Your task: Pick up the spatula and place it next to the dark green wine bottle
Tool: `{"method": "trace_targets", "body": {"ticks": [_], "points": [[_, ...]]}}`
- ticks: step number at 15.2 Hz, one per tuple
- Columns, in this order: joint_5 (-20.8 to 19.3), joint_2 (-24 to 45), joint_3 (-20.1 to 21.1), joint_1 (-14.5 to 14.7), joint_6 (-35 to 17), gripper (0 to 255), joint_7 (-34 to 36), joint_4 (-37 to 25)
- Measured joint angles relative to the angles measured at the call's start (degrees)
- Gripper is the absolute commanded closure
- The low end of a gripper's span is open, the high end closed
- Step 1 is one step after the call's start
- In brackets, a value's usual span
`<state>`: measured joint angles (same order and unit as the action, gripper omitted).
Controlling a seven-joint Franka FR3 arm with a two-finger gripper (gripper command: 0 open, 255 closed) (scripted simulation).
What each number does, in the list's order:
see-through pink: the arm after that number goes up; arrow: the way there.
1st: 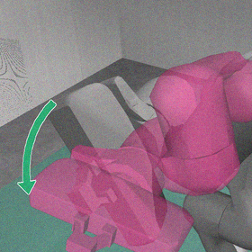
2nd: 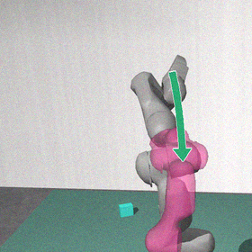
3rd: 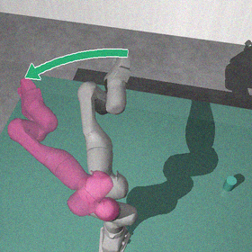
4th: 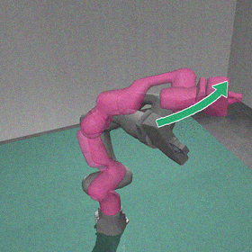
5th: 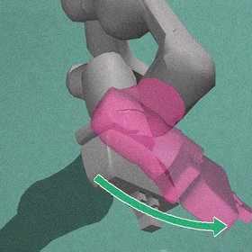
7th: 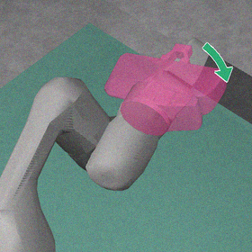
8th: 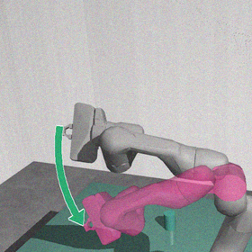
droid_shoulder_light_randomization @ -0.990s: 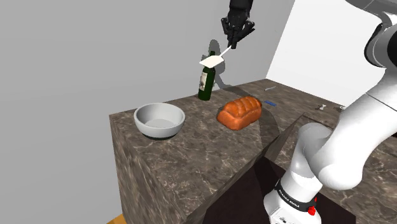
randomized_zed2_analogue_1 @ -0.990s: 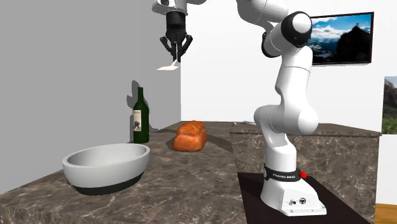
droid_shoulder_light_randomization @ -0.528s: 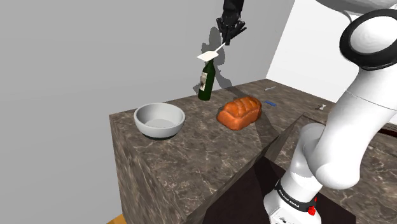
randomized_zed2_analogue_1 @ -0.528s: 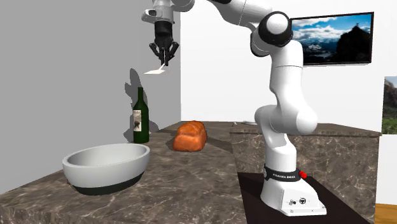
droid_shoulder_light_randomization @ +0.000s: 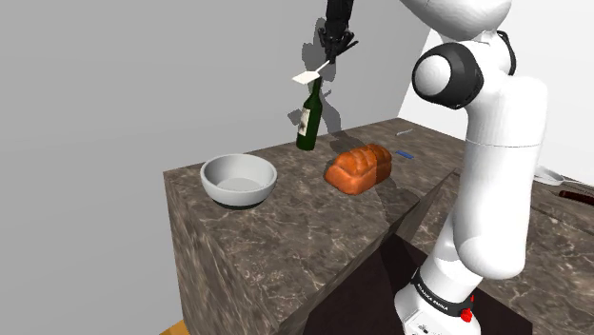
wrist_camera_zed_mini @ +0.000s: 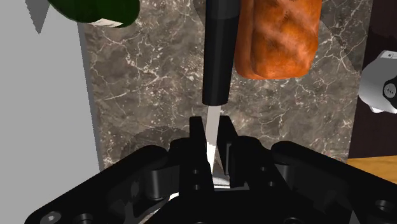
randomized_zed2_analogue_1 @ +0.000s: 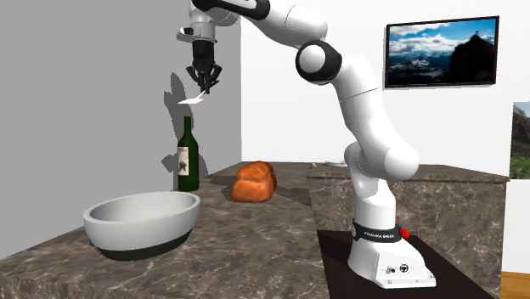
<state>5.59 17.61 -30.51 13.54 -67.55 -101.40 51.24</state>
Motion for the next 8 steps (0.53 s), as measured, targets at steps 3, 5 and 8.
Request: {"method": "trace_targets", "body": {"ticks": [3,5,8], "points": [[-0.5,-0.7,0.0,0.5,-2.7,255,-0.3,3.3],[-1.4,-2.2,0.1,1.5,-5.1,255,0.1,7.1],[-2.8,-4.9,0.3,3.0,-9.0,255,0.8,13.5]]}}
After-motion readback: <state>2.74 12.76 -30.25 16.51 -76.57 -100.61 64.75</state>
